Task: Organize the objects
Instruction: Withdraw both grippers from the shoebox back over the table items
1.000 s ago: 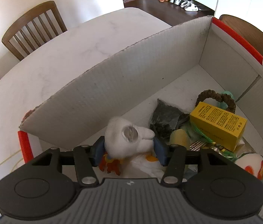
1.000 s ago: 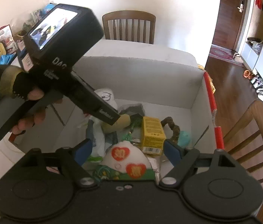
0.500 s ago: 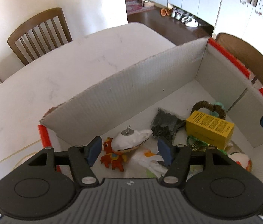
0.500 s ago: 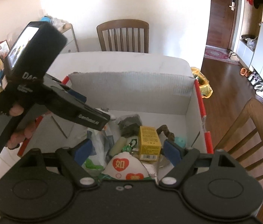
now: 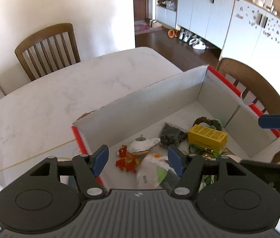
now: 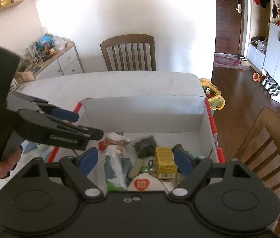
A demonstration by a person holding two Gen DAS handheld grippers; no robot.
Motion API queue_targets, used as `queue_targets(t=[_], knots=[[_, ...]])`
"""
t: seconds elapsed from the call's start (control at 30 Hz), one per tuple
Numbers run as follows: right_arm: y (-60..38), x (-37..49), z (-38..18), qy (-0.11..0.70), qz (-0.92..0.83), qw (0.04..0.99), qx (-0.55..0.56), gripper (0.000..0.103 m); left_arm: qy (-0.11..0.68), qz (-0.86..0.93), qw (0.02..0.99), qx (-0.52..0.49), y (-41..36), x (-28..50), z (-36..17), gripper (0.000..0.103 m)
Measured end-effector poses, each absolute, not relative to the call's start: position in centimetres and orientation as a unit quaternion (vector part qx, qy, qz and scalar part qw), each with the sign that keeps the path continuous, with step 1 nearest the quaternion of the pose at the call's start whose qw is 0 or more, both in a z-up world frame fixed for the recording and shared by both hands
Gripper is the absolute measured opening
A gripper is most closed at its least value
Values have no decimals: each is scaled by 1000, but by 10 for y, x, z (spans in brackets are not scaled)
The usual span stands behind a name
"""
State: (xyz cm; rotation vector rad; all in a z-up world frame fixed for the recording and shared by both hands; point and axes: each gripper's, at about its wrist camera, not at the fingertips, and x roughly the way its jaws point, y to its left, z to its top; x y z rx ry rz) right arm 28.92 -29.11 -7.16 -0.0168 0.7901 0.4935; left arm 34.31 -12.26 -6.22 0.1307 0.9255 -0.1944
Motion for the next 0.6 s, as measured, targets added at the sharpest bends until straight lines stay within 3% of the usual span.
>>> queue_targets(t=[0.47, 0.53, 0.6], knots=[[-265, 274, -56, 367, 226, 902, 27, 88, 413, -105, 904, 25, -66, 300, -35, 65], [-258, 271, -56, 368, 227, 901, 31, 89, 411, -107, 905, 25, -58, 296, -33, 75], [-251, 267, -56, 368, 224, 902, 37, 91, 406, -106, 907, 24, -50, 291, -33, 78]])
